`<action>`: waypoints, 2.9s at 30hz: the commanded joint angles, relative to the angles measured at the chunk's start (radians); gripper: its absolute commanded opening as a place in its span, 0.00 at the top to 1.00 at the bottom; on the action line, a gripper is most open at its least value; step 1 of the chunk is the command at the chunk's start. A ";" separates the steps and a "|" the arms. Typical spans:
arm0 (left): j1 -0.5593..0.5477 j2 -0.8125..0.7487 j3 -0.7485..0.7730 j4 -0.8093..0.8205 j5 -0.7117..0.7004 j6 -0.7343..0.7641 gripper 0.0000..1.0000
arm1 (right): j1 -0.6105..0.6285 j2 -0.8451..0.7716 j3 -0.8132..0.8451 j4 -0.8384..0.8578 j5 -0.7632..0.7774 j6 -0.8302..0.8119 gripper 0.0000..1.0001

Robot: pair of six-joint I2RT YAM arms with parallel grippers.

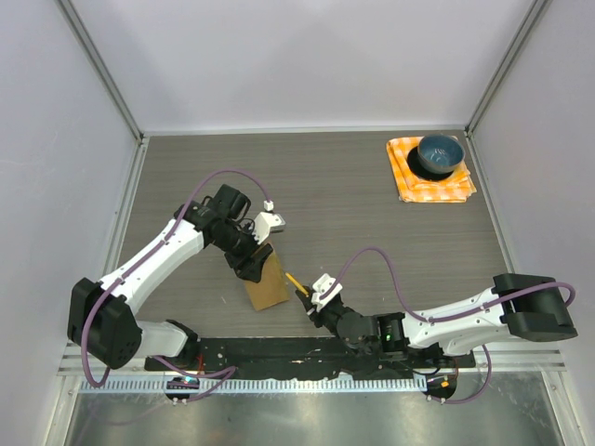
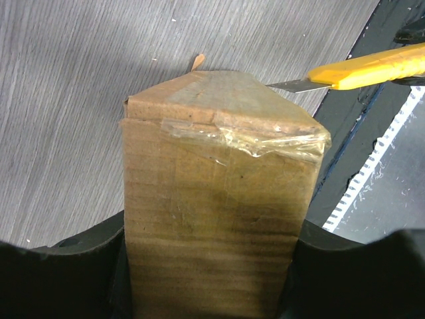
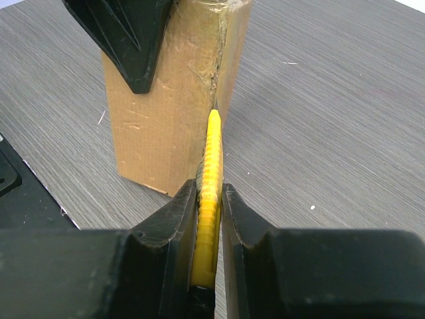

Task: Unpack the express box
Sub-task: Cut the express box at the center of the board.

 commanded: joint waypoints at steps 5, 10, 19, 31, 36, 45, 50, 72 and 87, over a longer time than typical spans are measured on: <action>-0.006 -0.022 -0.003 0.030 0.006 -0.002 1.00 | 0.004 -0.039 0.006 0.025 -0.024 0.021 0.99; -0.004 -0.022 -0.003 0.030 0.010 -0.002 1.00 | 0.005 -0.025 0.009 0.030 -0.026 0.019 0.99; -0.006 -0.031 -0.003 0.022 0.012 -0.002 1.00 | 0.004 0.003 0.015 0.044 -0.018 0.022 0.99; -0.008 -0.032 0.001 0.010 0.032 0.006 1.00 | 0.004 0.043 0.032 0.065 -0.013 0.010 0.99; -0.015 -0.032 0.001 -0.001 0.047 0.016 1.00 | -0.002 0.069 0.047 0.081 -0.023 -0.004 0.99; -0.067 -0.019 -0.002 -0.091 0.129 0.105 1.00 | -0.024 0.101 0.059 0.099 -0.021 -0.032 0.99; -0.098 -0.006 0.004 -0.163 0.191 0.157 1.00 | -0.042 0.115 0.067 0.091 -0.015 -0.038 0.99; -0.195 0.054 0.061 -0.306 0.300 0.225 1.00 | -0.091 0.250 0.190 0.107 0.135 -0.027 0.99; -0.210 0.093 0.090 -0.401 0.399 0.314 1.00 | -0.145 0.213 0.208 0.257 0.119 -0.015 0.99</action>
